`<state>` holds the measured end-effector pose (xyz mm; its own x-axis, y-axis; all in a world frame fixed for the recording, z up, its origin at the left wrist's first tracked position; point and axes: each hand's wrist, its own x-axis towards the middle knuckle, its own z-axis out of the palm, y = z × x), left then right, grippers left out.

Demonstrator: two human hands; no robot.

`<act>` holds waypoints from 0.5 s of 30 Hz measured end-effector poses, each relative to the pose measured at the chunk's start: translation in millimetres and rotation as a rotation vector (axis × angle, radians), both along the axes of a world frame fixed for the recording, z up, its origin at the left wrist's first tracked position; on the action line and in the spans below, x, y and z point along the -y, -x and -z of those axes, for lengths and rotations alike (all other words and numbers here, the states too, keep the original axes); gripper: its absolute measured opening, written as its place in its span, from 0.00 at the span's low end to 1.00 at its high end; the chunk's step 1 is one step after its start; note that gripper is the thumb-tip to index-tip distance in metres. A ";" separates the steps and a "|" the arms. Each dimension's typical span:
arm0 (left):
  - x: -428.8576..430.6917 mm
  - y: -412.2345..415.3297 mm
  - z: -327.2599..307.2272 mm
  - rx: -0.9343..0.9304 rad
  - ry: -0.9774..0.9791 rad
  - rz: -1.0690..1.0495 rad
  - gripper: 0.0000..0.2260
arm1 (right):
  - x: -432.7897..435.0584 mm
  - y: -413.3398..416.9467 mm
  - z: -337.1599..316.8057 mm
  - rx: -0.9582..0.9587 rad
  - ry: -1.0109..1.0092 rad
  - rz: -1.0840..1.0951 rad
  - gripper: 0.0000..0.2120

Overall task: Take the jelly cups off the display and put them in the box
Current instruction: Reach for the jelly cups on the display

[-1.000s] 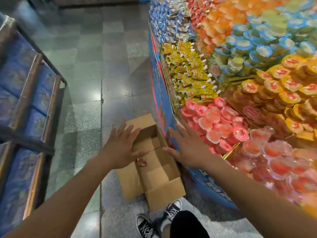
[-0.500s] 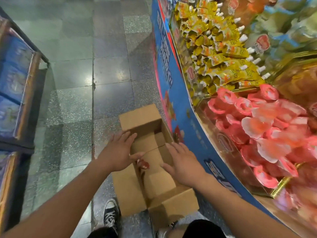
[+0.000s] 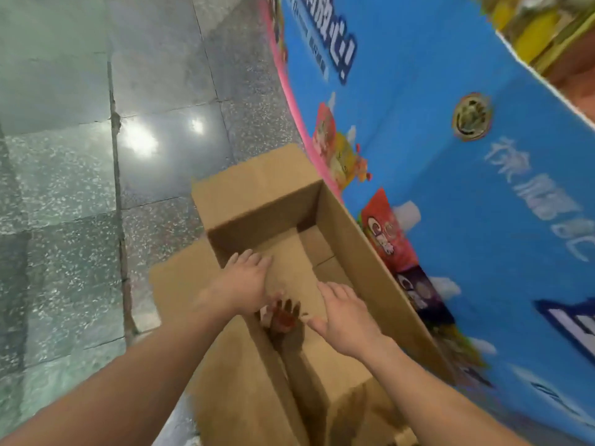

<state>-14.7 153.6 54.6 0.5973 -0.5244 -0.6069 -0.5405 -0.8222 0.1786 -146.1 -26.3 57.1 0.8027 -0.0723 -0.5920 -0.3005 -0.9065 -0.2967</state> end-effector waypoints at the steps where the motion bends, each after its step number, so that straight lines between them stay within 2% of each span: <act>1: 4.0 -2.9 20.5 -0.013 -0.005 0.004 0.39 | -1.2 -1.9 20.5 -0.018 -0.002 0.015 0.38; 7: 28.1 -17.1 105.5 -0.131 -0.134 -0.008 0.38 | -8.6 -6.4 116.2 -0.078 -0.006 0.082 0.40; 10: 38.7 -25.0 132.3 -0.200 -0.219 -0.024 0.33 | -14.3 -5.8 148.9 -0.097 0.004 0.078 0.41; 15: 54.7 -24.9 168.2 -0.330 -0.331 -0.028 0.29 | -26.0 2.9 194.7 -0.110 -0.019 0.115 0.37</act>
